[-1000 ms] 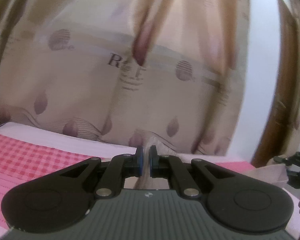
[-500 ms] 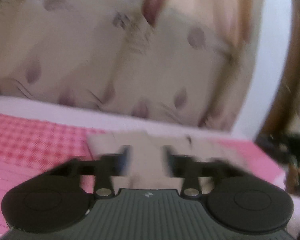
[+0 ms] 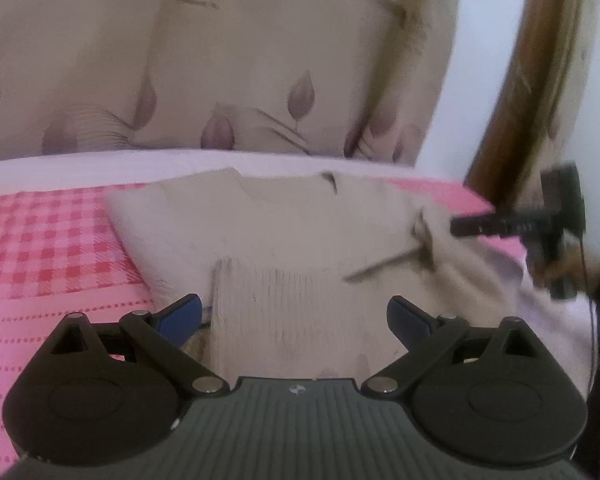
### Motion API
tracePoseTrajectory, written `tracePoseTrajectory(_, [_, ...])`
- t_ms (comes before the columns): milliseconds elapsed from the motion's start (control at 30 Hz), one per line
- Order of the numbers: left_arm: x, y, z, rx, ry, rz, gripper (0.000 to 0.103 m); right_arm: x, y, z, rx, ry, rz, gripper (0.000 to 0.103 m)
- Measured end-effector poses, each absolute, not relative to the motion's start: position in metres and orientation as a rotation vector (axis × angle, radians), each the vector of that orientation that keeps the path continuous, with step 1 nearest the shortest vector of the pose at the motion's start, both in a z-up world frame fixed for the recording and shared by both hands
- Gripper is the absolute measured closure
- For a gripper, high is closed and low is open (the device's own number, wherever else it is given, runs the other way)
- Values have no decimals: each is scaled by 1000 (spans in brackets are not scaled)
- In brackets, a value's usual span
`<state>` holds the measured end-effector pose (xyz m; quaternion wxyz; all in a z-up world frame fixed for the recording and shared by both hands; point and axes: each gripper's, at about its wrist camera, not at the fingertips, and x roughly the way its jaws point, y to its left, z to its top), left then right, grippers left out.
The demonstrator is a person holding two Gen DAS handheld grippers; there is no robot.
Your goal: Fold small clothes
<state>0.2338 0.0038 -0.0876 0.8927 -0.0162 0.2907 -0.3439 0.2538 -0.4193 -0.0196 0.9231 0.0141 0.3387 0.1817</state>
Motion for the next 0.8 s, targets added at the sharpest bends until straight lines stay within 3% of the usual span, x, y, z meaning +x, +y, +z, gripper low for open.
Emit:
tracePoseTrajectory(33, [236,1,-91,-21,620,-734,8,257,-414,-23,-7,714,378,29])
tracePoseTrajectory(67, [238,-3,-94,-2,630,-744,9,259,-409,-26,-35,733,380,42])
tracePoseTrajectory(133, [239,-12,-99,68,631,-702,21,259,-400,-28,-79,731,387,56])
tracePoseTrajectory(167, [242,-13,-102,83,639,-670,24,257,-398,-27,-88,731,387,72])
tracePoseTrajectory(233, [250,-10,-103,25,652,-646,32,254,-398,-23,-100,724,386,89])
tracePoseTrajectory(300, [254,-5,-101,-32,623,-626,28,250,-398,-21,-100,709,382,91])
tracePoseTrajectory(333, [257,-5,-100,-39,615,-616,16,246,-398,-21,-99,703,380,91])
tracePoseTrajectory(367, [261,-6,-101,-38,620,-612,11,244,-399,-22,-90,695,380,91])
tracePoseTrajectory(467, [270,-15,-104,-6,640,-638,14,243,-408,-21,-34,677,382,91])
tracePoseTrajectory(500, [272,-18,-104,15,641,-643,22,244,-411,-21,-23,674,383,91])
tracePoseTrajectory(567, [271,-24,-103,62,621,-652,57,248,-414,-26,-1,692,401,90])
tracePoseTrajectory(600, [271,-26,-101,81,622,-648,93,249,-413,-28,7,695,411,90])
tracePoseTrajectory(800, [261,-18,-97,-3,607,-580,95,255,-411,-32,36,702,410,89])
